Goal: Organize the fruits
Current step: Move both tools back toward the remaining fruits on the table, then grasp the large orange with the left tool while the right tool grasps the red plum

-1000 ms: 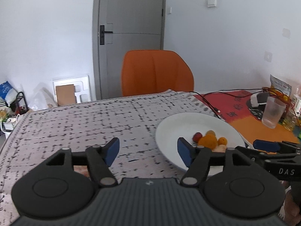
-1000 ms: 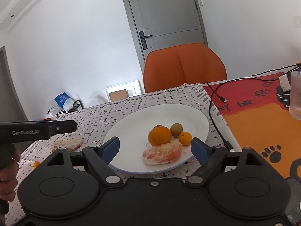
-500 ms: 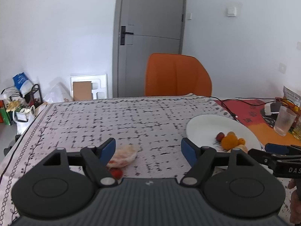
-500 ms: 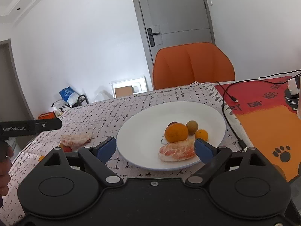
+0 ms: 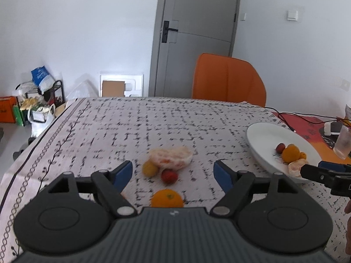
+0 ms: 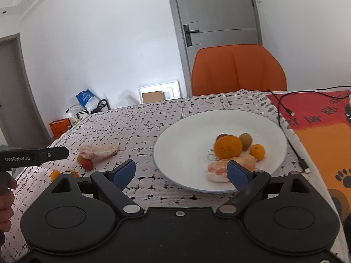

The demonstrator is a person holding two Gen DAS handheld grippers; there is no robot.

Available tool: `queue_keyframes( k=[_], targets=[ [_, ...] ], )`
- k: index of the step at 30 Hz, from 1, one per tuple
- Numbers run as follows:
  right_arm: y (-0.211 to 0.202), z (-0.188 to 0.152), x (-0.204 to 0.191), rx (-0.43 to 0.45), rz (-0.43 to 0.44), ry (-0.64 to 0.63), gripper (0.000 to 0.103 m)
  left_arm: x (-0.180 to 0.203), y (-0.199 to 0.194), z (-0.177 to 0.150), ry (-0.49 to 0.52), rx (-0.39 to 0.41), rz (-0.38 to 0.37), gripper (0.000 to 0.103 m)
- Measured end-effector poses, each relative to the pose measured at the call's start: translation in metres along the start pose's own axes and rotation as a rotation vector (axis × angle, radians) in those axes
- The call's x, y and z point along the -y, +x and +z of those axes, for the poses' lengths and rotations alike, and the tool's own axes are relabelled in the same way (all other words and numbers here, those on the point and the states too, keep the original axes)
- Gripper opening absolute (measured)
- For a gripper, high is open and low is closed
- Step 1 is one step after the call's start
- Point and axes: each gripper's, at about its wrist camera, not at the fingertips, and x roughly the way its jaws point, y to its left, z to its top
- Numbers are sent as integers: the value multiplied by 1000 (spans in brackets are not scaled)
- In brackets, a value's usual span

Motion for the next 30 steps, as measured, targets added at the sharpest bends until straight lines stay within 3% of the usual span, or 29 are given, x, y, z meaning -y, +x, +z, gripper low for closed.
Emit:
queue_keyframes(
  k=[13,22,25,30],
  targets=[
    [20,1,-35,-41,37,-65,91,-23,11,-22,-64,-55,-5,79],
    [32,1,-48,-68,40,-89,91,-19,18,-23,-52,-40,-37,79],
    [34,1,-50,-74,35,-94,91,-16,21,-24,-49,-48,-64,70],
    [36,0,-51,-82,28,-96,91,-17,27,-30,-54,-87,-80,37]
  ],
)
